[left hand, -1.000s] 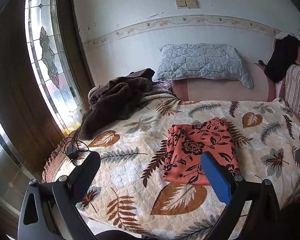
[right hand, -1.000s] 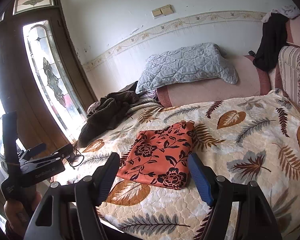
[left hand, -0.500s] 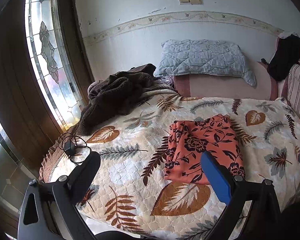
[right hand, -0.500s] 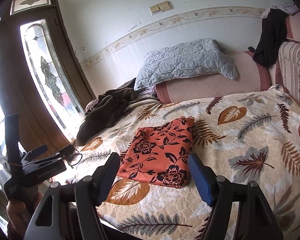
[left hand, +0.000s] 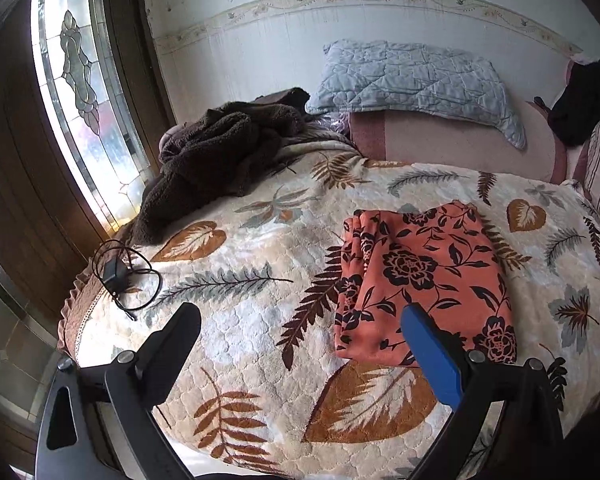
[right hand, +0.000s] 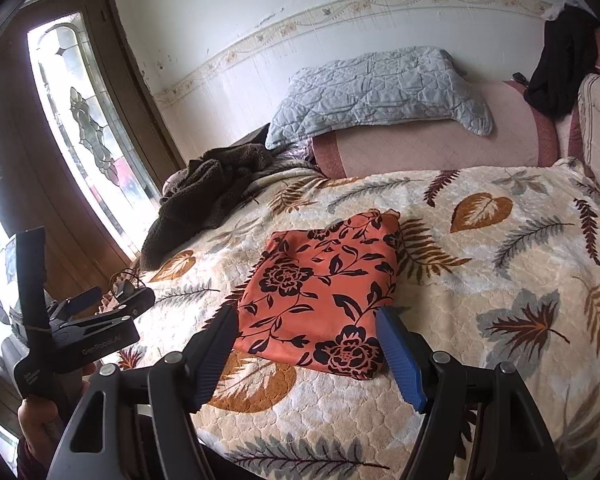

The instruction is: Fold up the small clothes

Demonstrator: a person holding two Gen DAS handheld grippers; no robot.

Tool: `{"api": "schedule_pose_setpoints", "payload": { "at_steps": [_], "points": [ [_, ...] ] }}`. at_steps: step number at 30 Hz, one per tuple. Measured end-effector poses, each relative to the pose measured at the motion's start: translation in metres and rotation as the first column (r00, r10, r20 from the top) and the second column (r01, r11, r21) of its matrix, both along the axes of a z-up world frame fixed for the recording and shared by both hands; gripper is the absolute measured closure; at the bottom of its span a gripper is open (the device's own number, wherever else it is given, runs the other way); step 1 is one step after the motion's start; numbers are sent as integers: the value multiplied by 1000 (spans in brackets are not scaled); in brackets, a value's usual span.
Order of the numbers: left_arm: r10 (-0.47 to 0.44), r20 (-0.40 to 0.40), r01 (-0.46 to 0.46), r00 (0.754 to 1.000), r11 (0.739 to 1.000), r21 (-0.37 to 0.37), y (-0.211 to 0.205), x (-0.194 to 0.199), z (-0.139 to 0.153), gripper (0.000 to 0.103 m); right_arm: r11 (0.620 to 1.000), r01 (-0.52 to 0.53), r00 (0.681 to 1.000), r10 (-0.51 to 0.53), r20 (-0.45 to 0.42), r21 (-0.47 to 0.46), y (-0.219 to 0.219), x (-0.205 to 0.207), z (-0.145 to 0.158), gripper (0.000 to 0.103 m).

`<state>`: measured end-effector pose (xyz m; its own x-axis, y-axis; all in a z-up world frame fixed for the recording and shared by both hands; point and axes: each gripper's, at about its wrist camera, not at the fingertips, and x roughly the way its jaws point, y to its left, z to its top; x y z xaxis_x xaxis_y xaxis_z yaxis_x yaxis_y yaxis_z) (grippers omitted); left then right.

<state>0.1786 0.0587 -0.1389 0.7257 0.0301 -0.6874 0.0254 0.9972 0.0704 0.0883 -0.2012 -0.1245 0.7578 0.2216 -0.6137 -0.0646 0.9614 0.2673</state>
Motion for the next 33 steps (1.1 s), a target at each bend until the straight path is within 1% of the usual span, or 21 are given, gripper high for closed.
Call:
{"api": "schedule_pose_setpoints", "payload": {
  "at_steps": [2,5,12,18,24,33],
  "points": [
    [21,-24,-21,999,1000,14,3,15,-12,3,999,16,1000,-15,-22,30,-8,13,-9,29],
    [44,-27,-43,999,999,26,7,31,-25,3,998,36,999,-34,-39,53,-18,29,-17,29],
    [38,-62,-36,997,999,38,2,67,-52,3,997,33,996,-27,-85,65,-23,70,-40,29],
    [12,-79,-10,997,1000,29,-5,84,-64,3,999,5,993,0,-120,48,-16,97,-63,29],
    [-7,-108,11,994,999,33,-12,96,-75,3,999,11,988,-4,-152,46,-24,122,-83,29],
    [-44,-156,51,987,998,41,-29,114,-89,3,989,59,974,-28,-223,137,-55,145,-117,29]
  ]
}}
